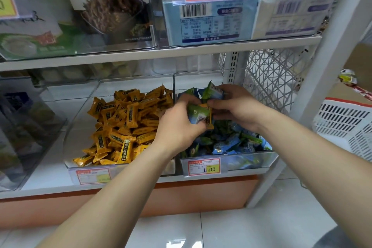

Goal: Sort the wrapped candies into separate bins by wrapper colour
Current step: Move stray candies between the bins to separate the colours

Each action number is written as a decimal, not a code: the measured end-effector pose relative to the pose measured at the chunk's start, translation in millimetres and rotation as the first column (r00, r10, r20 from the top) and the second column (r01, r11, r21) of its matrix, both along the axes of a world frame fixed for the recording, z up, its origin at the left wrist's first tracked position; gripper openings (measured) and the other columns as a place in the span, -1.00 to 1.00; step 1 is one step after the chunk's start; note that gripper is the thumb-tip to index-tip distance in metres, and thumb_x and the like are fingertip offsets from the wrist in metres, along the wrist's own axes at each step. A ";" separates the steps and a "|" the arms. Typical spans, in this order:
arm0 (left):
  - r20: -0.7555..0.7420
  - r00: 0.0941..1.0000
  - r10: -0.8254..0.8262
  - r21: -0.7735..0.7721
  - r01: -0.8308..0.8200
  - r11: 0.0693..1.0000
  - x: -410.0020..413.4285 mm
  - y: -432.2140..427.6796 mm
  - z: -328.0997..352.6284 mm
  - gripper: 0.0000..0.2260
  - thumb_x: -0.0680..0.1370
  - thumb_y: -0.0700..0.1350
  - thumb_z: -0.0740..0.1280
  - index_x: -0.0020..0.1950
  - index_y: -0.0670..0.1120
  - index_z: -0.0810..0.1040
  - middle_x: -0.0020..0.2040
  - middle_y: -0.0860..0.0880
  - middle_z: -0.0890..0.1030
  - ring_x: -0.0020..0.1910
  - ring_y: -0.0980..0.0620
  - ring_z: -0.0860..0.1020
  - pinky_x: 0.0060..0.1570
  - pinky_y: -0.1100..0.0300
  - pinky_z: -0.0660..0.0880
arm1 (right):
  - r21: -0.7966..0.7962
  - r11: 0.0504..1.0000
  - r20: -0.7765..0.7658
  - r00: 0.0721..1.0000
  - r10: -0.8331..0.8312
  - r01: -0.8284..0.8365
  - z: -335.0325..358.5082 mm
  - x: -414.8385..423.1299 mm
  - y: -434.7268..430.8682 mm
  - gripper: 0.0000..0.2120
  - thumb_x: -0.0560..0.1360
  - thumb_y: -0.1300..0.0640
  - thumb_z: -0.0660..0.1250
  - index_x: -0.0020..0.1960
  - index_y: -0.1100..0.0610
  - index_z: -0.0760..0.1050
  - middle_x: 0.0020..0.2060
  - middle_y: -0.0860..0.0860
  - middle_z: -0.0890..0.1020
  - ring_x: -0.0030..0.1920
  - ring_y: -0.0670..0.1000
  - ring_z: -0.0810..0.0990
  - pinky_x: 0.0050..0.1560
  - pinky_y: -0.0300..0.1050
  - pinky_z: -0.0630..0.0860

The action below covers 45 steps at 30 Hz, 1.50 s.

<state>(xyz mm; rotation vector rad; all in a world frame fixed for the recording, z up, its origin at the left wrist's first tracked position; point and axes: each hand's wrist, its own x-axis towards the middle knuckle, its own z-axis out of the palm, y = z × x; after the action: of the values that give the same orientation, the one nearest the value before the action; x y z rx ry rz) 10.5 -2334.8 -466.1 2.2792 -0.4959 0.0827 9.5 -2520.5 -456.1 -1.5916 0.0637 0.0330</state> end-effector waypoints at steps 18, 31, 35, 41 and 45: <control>0.124 0.989 0.082 -0.031 -0.079 0.996 14.1 32.9 19.7 -0.83 0.52 -0.07 0.43 0.01 0.18 0.52 -0.18 0.12 0.63 -0.21 0.25 0.58 -0.29 0.46 0.42 | -0.784 0.613 0.050 0.994 -0.102 0.102 0.7 9.5 -9.1 -0.53 0.44 -0.05 0.50 0.27 0.07 0.50 0.10 0.02 0.60 0.07 0.09 0.59 -0.04 -0.08 0.50; 0.128 0.991 0.036 0.193 -0.061 0.979 14.7 66.3 7.3 -0.68 0.52 0.19 0.34 0.24 0.12 0.54 0.02 0.12 0.67 -0.03 0.19 0.60 0.01 0.09 0.61 | -0.884 0.435 -0.031 0.950 0.312 -0.172 -32.2 64.1 51.6 -0.77 0.58 0.09 0.29 0.19 0.13 0.57 0.12 0.05 0.62 0.13 0.07 0.58 0.09 -0.09 0.48; -0.012 0.998 -0.061 0.170 0.062 0.983 22.1 59.3 -10.3 -0.49 0.53 0.16 0.35 0.43 0.06 0.37 0.15 0.05 0.61 0.13 0.04 0.58 0.15 0.08 0.55 | -0.862 0.478 -0.033 0.960 0.277 -0.168 -45.8 88.4 54.4 -0.77 0.53 0.16 0.33 0.18 0.07 0.52 0.10 0.02 0.61 0.11 0.05 0.57 0.00 -0.11 0.47; -0.013 0.998 -0.055 0.080 0.056 0.995 27.4 59.8 -16.7 -0.50 0.50 0.14 0.39 0.39 0.06 0.37 0.05 0.13 0.56 -0.04 0.19 0.56 -0.05 0.28 0.54 | -0.910 0.396 -0.019 0.968 0.252 -0.121 -53.9 104.6 56.5 -0.74 0.50 0.15 0.39 0.18 0.17 0.55 0.07 0.11 0.63 0.05 0.10 0.59 0.09 0.07 0.55; -0.010 0.998 -0.060 0.075 0.061 0.995 25.4 59.8 -15.9 -0.52 0.52 0.14 0.38 0.38 0.07 0.37 0.04 0.15 0.56 -0.05 0.23 0.55 -0.11 0.36 0.48 | -0.957 0.289 0.086 0.971 0.224 0.018 -53.9 102.1 56.2 -0.79 0.51 0.03 0.35 0.09 0.10 0.57 -0.03 0.06 0.63 -0.03 0.08 0.60 -0.02 0.04 0.58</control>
<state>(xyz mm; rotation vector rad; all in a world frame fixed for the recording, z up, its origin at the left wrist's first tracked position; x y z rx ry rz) 35.8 -2275.0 -482.0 2.3346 -0.5720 0.0249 111.6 -2464.3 -510.0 -2.8575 -0.2493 -0.0947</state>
